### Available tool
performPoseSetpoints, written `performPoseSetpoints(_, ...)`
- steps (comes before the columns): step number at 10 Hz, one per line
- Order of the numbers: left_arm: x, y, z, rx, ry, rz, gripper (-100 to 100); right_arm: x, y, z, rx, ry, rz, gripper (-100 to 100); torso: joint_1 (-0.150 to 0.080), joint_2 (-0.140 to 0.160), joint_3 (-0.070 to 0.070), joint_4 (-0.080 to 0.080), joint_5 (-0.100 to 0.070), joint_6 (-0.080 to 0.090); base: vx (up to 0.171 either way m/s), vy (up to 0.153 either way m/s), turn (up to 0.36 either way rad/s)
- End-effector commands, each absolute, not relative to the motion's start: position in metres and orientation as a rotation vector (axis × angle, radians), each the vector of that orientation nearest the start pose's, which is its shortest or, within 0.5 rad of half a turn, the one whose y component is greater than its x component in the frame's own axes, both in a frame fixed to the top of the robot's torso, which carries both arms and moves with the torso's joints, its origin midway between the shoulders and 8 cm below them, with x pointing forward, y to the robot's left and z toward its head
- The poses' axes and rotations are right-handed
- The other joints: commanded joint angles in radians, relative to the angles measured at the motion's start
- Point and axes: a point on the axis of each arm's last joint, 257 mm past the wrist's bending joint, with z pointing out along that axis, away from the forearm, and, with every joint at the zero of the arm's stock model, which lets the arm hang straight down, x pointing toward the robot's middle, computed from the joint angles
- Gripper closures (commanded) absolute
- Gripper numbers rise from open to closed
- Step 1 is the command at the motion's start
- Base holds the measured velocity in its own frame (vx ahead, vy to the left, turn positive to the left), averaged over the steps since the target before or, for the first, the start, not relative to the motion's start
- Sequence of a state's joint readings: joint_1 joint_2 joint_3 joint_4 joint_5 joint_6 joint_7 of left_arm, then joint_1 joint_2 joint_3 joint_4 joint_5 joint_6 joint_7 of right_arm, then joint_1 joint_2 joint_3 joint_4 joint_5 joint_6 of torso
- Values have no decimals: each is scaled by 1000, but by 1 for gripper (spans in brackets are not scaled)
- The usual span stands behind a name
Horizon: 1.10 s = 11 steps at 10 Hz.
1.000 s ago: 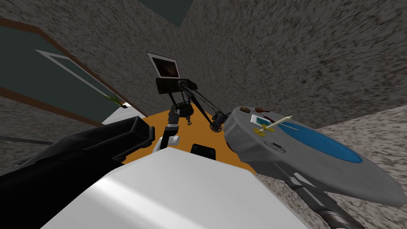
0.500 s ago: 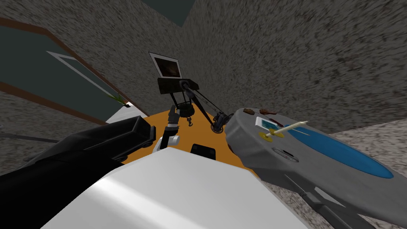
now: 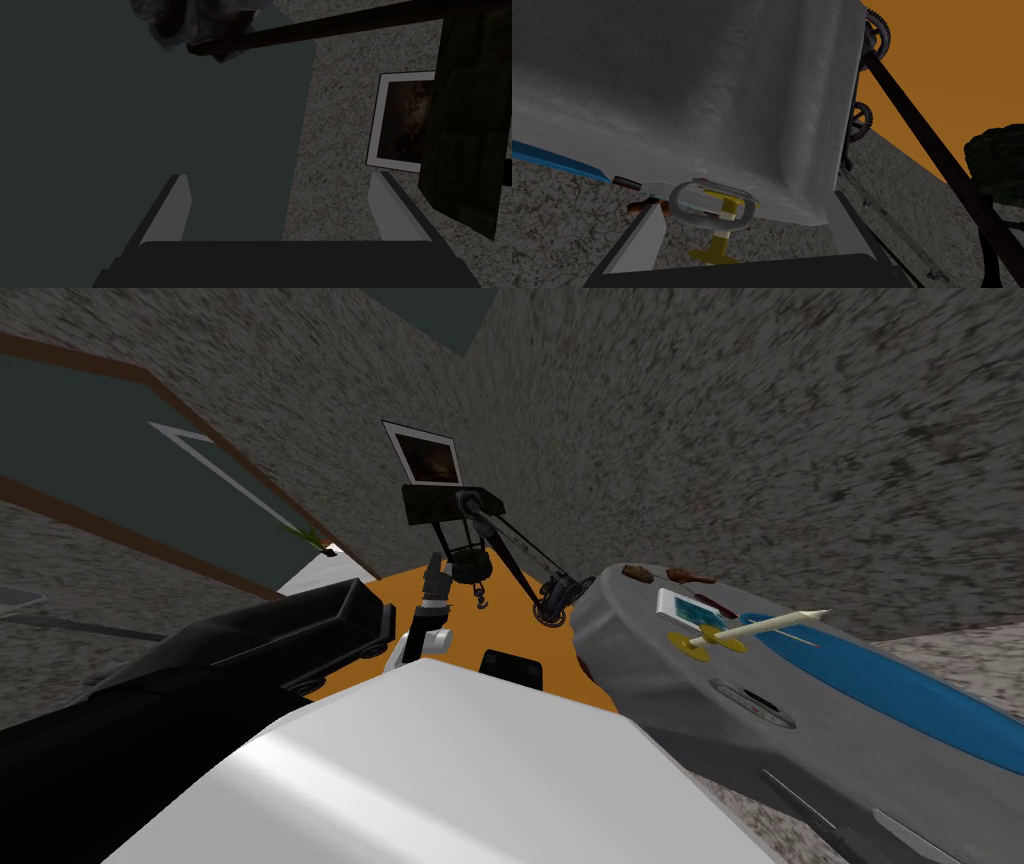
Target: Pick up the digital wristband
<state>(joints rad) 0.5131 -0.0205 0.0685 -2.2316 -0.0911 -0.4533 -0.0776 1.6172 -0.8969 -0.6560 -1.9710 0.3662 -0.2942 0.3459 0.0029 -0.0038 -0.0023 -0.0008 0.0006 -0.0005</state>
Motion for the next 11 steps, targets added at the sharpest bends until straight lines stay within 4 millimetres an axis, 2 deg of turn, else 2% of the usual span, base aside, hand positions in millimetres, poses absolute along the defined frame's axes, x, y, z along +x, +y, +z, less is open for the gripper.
performPoseSetpoints(1, 356, 301, -11, -663, 738, -1074, 0, 73, -602, -207, -139, 2367, -428, -100, 0, 0, 0, 0, 0, 0, 55, 30, 35)
performPoseSetpoints(2, 356, 301, -11, -663, 738, -1074, 0, 66, -616, -203, -214, 2408, -478, -100, 0, 0, 0, 0, 0, 1, 62, 24, 54)
performPoseSetpoints(3, 356, 301, -11, -663, 738, -1074, 0, 62, -616, -204, -212, 2420, -480, -100, -1, 0, 0, 0, 0, 0, 55, 27, 42)
performPoseSetpoints(4, 356, 301, -11, -663, 738, -1074, 0, 58, -629, -200, -289, 2453, -525, -100, -1, 0, 0, 0, 0, 0, 61, 47, 71)
performPoseSetpoints(5, 356, 301, -11, -663, 738, -1074, 0, 52, -629, -200, -287, 2468, -527, -100, 0, 0, 0, 0, 0, 0, 46, 31, 29)
performPoseSetpoints(6, 356, 301, -11, -663, 738, -1074, 0, 47, -642, -196, -365, 2502, -569, -100, 0, 1, 0, 0, 0, 1, 60, 29, 53)
performPoseSetpoints(7, 356, 301, -11, -663, 738, -1074, 0, 43, -642, -196, -364, 2513, -570, -100, 0, 0, 0, 0, 0, 0, 51, 25, 37)
performPoseSetpoints(9, 356, 301, -11, -663, 738, -1074, 0, 35, -664, -188, -514, 2574, -641, -100, 0, 0, 0, 0, 0, 0, 72, 40, 79)
performPoseSetpoints(10, 356, 301, -11, -663, 738, -1074, 0, 31, -663, -189, -519, 2588, -638, -100, 0, -1, -1, 0, 0, 0, 68, 30, 35)
performPoseSetpoints(11, 356, 301, -11, -663, 738, -1074, 0, 28, -672, -186, -595, 2615, -663, -100, 0, -1, 0, 0, 0, 1, 62, 23, 38)
